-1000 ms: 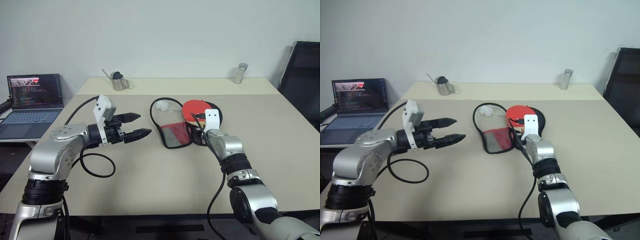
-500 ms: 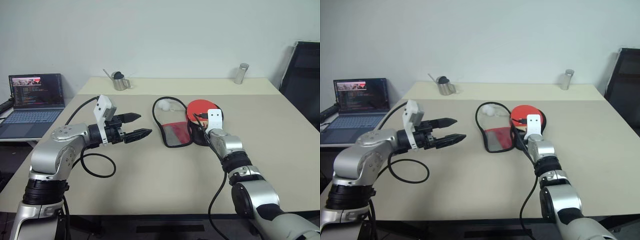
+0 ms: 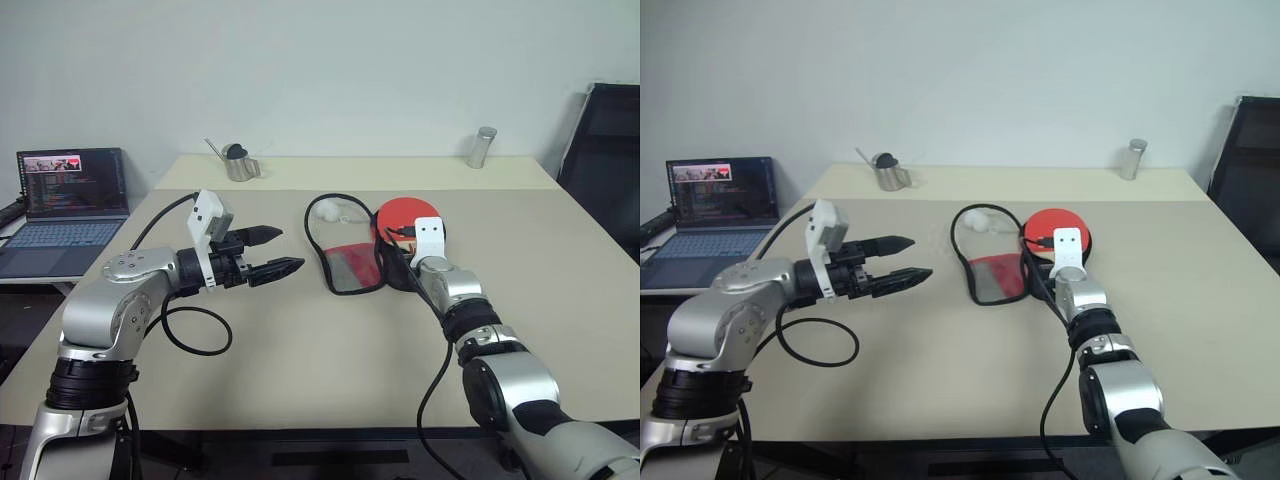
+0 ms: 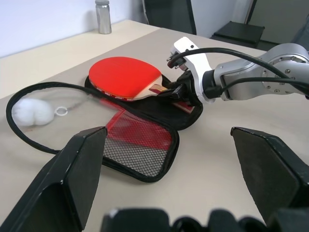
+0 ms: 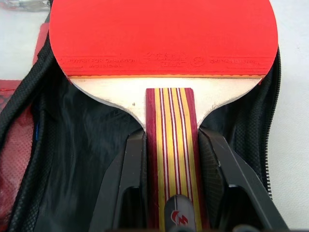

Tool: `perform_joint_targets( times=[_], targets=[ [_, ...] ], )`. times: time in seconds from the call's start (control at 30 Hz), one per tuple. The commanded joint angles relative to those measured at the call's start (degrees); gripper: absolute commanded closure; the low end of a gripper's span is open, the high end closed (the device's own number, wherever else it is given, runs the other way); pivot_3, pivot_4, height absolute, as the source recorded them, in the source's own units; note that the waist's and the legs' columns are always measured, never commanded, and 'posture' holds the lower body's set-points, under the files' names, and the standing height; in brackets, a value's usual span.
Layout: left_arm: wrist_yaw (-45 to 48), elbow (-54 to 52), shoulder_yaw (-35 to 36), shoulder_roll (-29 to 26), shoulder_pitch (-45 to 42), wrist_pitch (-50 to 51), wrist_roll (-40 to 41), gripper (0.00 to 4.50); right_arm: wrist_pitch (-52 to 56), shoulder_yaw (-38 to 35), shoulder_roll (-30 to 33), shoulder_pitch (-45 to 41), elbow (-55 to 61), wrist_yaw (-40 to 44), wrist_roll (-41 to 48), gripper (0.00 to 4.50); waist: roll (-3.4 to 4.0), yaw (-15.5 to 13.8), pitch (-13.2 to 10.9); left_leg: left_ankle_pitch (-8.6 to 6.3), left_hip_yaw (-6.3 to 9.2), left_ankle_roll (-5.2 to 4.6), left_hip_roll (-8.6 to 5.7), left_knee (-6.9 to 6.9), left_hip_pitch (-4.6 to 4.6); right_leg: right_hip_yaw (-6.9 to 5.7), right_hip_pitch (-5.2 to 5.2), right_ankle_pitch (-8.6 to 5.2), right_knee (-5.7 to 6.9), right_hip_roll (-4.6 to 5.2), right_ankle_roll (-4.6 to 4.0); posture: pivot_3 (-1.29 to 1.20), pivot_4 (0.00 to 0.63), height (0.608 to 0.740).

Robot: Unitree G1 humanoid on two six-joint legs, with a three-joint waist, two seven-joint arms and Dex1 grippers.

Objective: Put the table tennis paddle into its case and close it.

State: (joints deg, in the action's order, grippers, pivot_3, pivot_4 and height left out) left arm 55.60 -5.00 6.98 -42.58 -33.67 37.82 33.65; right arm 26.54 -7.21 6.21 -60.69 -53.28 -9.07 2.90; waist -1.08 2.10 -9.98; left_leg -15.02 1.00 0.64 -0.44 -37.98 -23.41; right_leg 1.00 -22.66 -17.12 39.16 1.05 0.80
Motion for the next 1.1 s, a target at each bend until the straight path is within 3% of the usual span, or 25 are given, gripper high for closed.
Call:
perform_joint_targets(
  times=[0.03, 0.17, 0.5, 0.53, 0.97, 1.1],
  targets=[
    [-0.2, -2.2, 1.3, -0.4, -0.4, -0.9, 0.4, 0.00, -2.4, -0.2, 0.5, -1.4, -1.6, -1.1, -0.8, 3.39, 0.00, 0.0, 0.0, 0.00, 0.00, 0.00, 0.00, -0.01, 0.00, 0.00, 0.00, 0.00, 0.00, 0.00, 0.00, 0.00, 0.150, 0.740],
    [-0.1, -2.3, 1.4, -0.6, -0.2, -0.9, 0.3, 0.00, -2.5, -0.4, 0.1, -1.6, -2.5, -0.7, -0.2, 3.39, -0.01, 0.0, 0.0, 0.00, 0.00, 0.00, 0.00, -0.02, 0.01, 0.00, 0.01, 0.00, 0.02, 0.00, 0.00, 0.00, 0.150, 0.740],
    [-0.4, -2.0, 1.4, -0.5, -0.4, -1.0, 0.3, 0.00, -1.3, -1.1, -0.6, -2.4, -1.4, -1.5, 0.7, 0.15, -0.01, 0.3, 0.0, 0.01, 0.00, 0.01, 0.00, -0.02, 0.01, 0.00, 0.01, 0.00, 0.04, 0.00, 0.00, 0.00, 0.150, 0.740],
    [-0.5, -2.0, 1.4, -0.4, -0.5, -1.0, 0.2, 0.00, -1.1, -1.2, -0.6, -2.5, -1.1, -1.4, 0.9, 0.03, -0.01, 0.3, 0.0, 0.01, 0.00, 0.01, 0.00, -0.02, 0.01, 0.00, 0.01, 0.00, 0.04, 0.00, 0.00, 0.00, 0.150, 0.740],
    [-3.0, -0.6, 1.8, 0.5, 0.1, -2.2, -0.7, 0.00, 9.6, -1.4, -1.1, 5.4, 22.3, 1.9, 3.9, 0.03, -0.01, 0.2, 0.0, -0.01, 0.01, -0.01, 0.01, 0.01, 0.00, 0.00, -0.01, 0.00, 0.02, 0.00, 0.00, 0.00, 0.150, 0.740],
    [-10.6, 9.5, 2.5, 1.9, -1.5, -8.4, -7.8, 0.00, 14.7, -1.2, 1.1, 8.5, 35.4, 10.6, 8.9, 0.03, 0.00, 0.1, 0.0, -0.01, 0.01, -0.02, 0.01, 0.00, 0.01, -0.01, -0.03, 0.00, 0.07, 0.00, 0.00, 0.00, 0.150, 0.740]
  ],
)
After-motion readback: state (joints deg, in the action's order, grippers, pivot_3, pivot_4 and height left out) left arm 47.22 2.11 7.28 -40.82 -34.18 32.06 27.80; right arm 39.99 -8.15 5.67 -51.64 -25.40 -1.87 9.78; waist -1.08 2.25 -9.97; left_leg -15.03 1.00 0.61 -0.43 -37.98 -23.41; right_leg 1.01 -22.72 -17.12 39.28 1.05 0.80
